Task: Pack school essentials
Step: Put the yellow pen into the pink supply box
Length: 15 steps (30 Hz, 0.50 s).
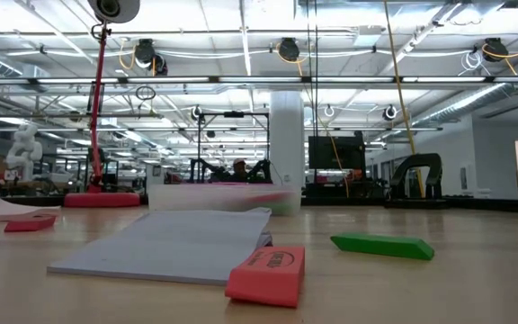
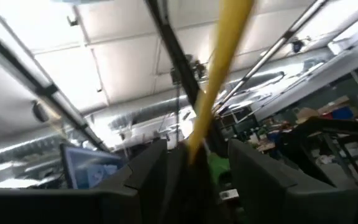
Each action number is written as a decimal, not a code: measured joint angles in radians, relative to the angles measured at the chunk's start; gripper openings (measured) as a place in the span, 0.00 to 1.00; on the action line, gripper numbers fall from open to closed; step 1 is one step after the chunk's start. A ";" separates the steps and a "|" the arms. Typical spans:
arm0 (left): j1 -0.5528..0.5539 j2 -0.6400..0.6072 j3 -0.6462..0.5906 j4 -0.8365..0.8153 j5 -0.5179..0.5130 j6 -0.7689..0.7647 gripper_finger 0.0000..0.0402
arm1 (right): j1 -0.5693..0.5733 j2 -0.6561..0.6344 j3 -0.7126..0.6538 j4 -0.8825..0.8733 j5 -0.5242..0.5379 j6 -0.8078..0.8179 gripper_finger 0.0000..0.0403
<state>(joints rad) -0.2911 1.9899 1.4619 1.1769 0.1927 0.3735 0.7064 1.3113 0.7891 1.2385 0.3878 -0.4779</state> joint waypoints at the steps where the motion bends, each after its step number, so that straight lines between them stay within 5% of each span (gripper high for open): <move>1: -0.001 0.008 0.014 -0.001 0.011 0.008 0.43 | -0.001 0.000 0.000 0.000 0.000 0.009 0.07; 15: -0.006 0.023 0.049 0.009 0.027 0.042 0.25 | -0.005 0.000 0.000 -0.016 0.025 0.050 0.07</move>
<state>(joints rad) -0.2967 2.0132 1.5112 1.1854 0.2201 0.4155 0.7017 1.3113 0.7891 1.2221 0.4127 -0.4282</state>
